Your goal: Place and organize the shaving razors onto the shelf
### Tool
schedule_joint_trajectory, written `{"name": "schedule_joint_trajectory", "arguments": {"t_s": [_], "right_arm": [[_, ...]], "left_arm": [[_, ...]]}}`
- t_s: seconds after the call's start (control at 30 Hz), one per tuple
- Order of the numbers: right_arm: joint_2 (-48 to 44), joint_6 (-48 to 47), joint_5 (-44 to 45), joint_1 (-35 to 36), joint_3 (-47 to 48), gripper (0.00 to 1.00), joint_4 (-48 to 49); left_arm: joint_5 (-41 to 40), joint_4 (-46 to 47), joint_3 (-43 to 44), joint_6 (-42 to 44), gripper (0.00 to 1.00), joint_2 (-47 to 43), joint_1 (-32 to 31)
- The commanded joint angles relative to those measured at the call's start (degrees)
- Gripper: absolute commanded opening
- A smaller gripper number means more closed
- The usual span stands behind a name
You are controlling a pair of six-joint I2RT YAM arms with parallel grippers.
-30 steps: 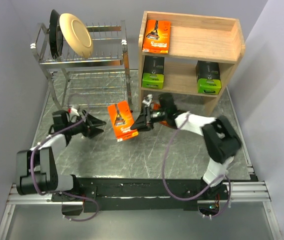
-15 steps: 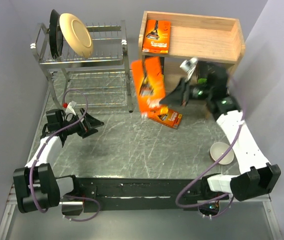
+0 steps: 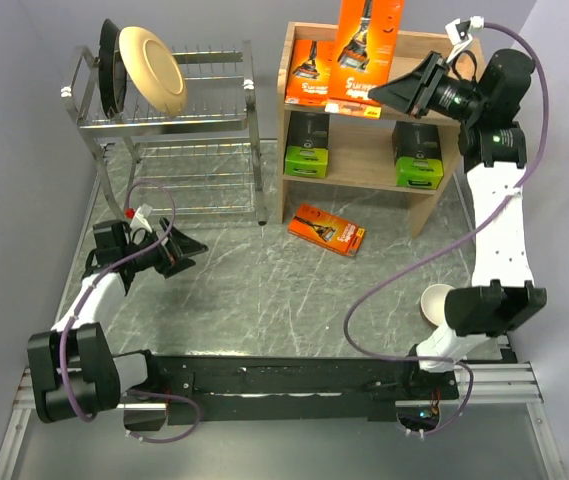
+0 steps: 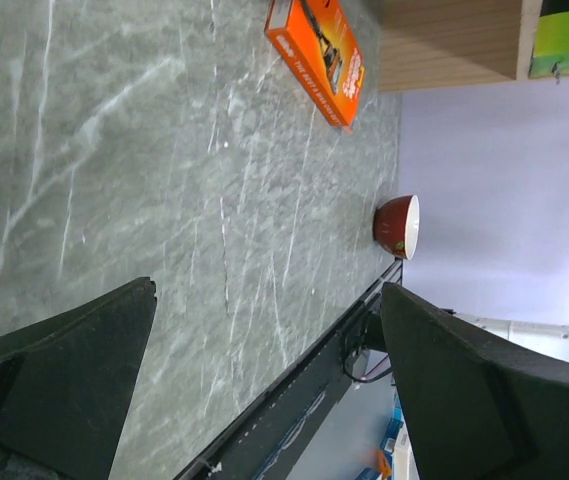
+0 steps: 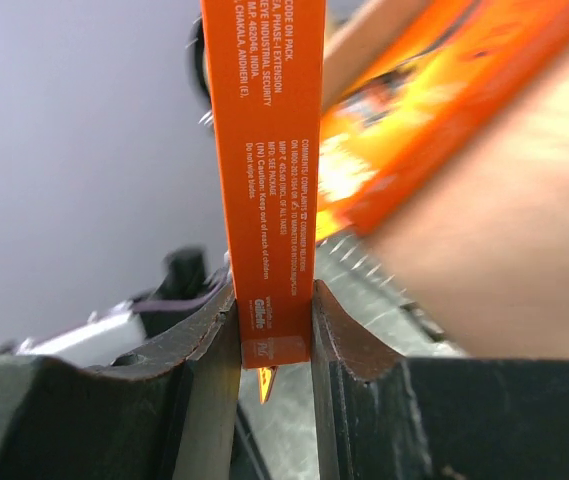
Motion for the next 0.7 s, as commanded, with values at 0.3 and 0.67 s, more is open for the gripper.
{"name": "schedule_joint_trajectory", "arguments": {"t_s": [0.3,0.67], "right_arm": [[8.14,-1.78,0.44,-5.56,8.79,0.37,-5.67],[7.98,-3.63,1.23,-6.62,9.59,0.56,-10.6]], "left_arm": [[-0.73,3.72,-3.9,-1.38,0.99,-3.85,2.62],[-1.08,6.08,-5.48,-2.53,0.99,-4.2,3.85]]}}
